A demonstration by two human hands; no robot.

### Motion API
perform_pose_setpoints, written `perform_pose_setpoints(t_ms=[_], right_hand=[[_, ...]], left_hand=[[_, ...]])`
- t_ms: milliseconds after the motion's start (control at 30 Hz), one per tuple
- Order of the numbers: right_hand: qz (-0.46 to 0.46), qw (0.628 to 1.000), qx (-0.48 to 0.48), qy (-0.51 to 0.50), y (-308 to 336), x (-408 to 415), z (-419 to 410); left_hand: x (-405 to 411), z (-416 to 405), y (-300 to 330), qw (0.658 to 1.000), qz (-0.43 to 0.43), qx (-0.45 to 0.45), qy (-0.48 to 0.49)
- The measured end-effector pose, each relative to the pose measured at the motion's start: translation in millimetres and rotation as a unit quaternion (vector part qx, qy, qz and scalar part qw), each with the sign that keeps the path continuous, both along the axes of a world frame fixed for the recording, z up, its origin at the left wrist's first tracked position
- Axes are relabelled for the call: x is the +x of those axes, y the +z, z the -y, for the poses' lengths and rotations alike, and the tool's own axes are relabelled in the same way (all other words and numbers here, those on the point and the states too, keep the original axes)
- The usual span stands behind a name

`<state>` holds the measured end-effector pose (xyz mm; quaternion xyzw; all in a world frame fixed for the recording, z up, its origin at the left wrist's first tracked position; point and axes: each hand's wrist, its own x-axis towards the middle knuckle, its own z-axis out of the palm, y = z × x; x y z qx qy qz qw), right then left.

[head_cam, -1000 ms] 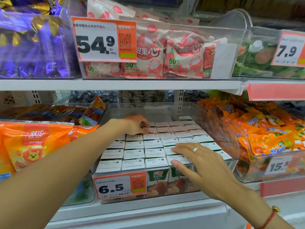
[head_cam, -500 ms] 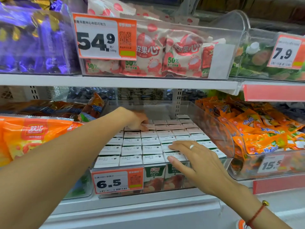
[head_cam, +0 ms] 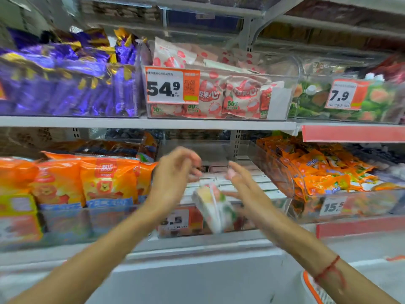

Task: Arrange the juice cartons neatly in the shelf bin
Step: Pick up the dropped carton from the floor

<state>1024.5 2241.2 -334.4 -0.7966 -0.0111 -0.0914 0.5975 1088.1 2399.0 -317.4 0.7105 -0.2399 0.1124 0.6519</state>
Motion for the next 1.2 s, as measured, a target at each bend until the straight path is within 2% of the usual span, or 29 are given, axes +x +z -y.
perform_pose_setpoints(t_ms=[67,133,167,300,433,533,600,667,733,767,833,900,967,1033,1200], right_hand=[[0.011,0.998,-0.038,-0.056,-23,-1,-40],[0.106,0.976,-0.091,-0.165,-41,5,-65],[0.133,0.968,-0.084,-0.197,-43,6,-71],[0.128,0.980,-0.087,-0.126,-44,17,-38],[0.124,0.957,-0.230,-0.129,-41,6,19],[0.134,0.935,-0.313,-0.099,-40,-3,36],[0.139,0.901,-0.398,-0.101,-36,-6,37],[0.156,0.835,-0.517,-0.107,-31,-11,28],[0.208,0.777,-0.589,-0.081,-27,-20,17],[0.235,0.764,-0.597,-0.065,-28,-26,11],[0.249,0.769,-0.587,-0.033,-39,-37,-2],[0.170,0.805,-0.568,0.018,-63,-43,-10],[0.063,0.823,-0.559,0.075,-99,-44,-11],[-0.026,0.824,-0.554,0.119,-143,-47,-14],[-0.189,0.817,-0.516,0.175,-262,-61,-25]], left_hand=[[-23,16,-34,0.995,-0.003,0.094,0.040],[-30,26,-53,0.992,0.002,0.097,0.082],[-32,26,-57,0.991,0.018,0.102,0.087],[-11,4,-59,0.974,0.076,0.204,0.066],[2,-21,-61,0.935,0.151,0.283,0.151],[2,-28,-59,0.913,0.187,0.331,0.149],[-3,-30,-54,0.896,0.219,0.361,0.137],[-9,-35,-48,0.866,0.275,0.394,0.137],[-18,-43,-46,0.828,0.351,0.417,0.136],[-24,-48,-47,0.815,0.377,0.420,0.134],[-36,-58,-57,0.802,0.398,0.428,0.127],[-41,-67,-81,0.800,0.350,0.477,0.100],[-42,-76,-116,0.797,0.255,0.543,0.067],[-41,-87,-158,0.798,0.154,0.580,0.049],[-54,-117,-274,0.800,-0.064,0.596,0.039]])
